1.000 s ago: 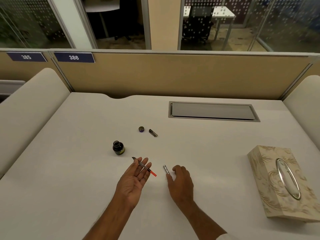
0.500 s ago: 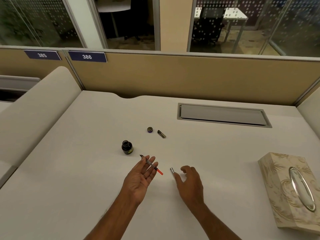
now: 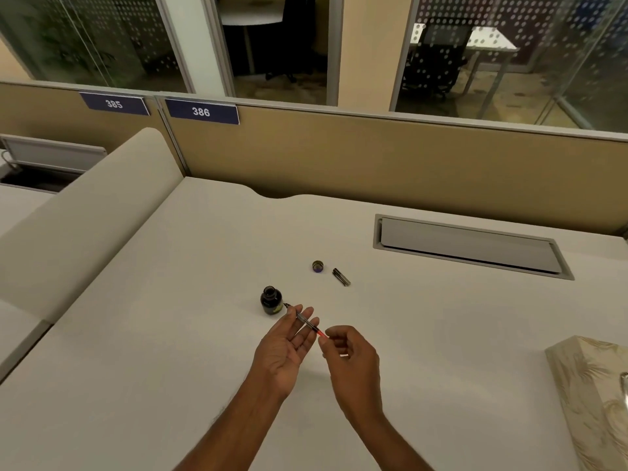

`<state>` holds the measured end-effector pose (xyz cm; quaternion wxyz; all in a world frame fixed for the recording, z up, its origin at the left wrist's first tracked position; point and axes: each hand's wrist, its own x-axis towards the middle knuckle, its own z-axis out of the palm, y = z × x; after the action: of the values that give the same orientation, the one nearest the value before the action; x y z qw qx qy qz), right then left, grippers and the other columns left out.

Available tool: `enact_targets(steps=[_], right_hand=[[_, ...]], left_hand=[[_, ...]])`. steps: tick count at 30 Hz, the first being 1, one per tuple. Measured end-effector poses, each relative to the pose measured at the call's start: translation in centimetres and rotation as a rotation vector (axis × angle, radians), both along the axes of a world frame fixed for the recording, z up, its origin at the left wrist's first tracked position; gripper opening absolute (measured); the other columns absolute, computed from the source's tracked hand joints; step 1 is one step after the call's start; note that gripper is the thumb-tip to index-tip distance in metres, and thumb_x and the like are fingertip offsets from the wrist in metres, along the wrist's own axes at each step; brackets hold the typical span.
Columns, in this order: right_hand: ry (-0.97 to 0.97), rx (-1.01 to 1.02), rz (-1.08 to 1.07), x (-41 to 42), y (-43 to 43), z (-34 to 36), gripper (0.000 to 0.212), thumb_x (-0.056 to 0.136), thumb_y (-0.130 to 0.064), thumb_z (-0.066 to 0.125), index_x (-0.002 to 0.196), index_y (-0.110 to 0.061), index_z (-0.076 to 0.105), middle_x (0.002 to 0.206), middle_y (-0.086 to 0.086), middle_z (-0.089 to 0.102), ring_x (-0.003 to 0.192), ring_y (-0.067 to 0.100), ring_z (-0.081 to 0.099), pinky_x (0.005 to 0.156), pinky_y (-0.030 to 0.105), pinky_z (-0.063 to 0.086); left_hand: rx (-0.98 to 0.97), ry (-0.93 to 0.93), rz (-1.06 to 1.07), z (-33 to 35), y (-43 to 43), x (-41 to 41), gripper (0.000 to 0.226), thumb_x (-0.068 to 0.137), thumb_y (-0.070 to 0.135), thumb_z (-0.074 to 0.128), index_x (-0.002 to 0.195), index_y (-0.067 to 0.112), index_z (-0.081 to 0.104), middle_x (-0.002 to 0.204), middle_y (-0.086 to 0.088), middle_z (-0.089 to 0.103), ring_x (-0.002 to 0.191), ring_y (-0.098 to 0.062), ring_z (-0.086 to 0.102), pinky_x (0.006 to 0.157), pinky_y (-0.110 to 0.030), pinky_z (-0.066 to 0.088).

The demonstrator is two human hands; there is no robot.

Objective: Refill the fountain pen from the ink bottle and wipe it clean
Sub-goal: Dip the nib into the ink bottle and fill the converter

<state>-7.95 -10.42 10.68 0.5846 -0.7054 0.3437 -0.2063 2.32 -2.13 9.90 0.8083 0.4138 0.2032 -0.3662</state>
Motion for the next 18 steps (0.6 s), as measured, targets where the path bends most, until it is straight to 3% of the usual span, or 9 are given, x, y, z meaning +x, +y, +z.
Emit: enact_targets(steps=[5, 11, 18], right_hand=[[-0.040, -0.056, -0.044, 2.0, 0.8, -0.2, 0.016, 0.092, -0.018, 0.071, 0.084, -0.032, 0.069, 0.086, -0.021, 0.072, 0.081, 0.004, 0.068, 0.069, 0.011, 0.052], [-0.074, -0.117, -0.054, 4.7, 1.1, -0.4, 0.017, 0.092, -0.016, 0.070, 0.087, -0.032, 0.070, 0.089, -0.020, 0.072, 0.085, 0.006, 0.068, 0.070, 0.010, 0.052], [-0.086, -0.207, -0.007, 6.9, 0.7, -0.6, 0.017, 0.093, -0.010, 0.068, 0.093, -0.027, 0.071, 0.087, -0.017, 0.072, 0.087, 0.004, 0.067, 0.071, 0.008, 0.049]], left_hand=[[-0.039, 0.017, 0.025, -0.4, 0.1, 1.5, 0.018, 0.101, 0.020, 0.060, 0.113, 0.010, 0.069, 0.100, -0.006, 0.083, 0.086, -0.019, 0.081, 0.079, -0.033, 0.058], [-0.175, 0.070, 0.044, -1.2, 0.4, 3.3, 0.024, 0.100, 0.016, 0.059, 0.122, 0.008, 0.067, 0.113, -0.010, 0.080, 0.097, -0.024, 0.079, 0.069, -0.033, 0.066], [-0.281, 0.150, 0.066, -2.2, 0.1, 4.9, 0.039, 0.087, 0.018, 0.067, 0.124, 0.006, 0.067, 0.118, -0.014, 0.078, 0.100, -0.027, 0.079, 0.082, -0.040, 0.065]])
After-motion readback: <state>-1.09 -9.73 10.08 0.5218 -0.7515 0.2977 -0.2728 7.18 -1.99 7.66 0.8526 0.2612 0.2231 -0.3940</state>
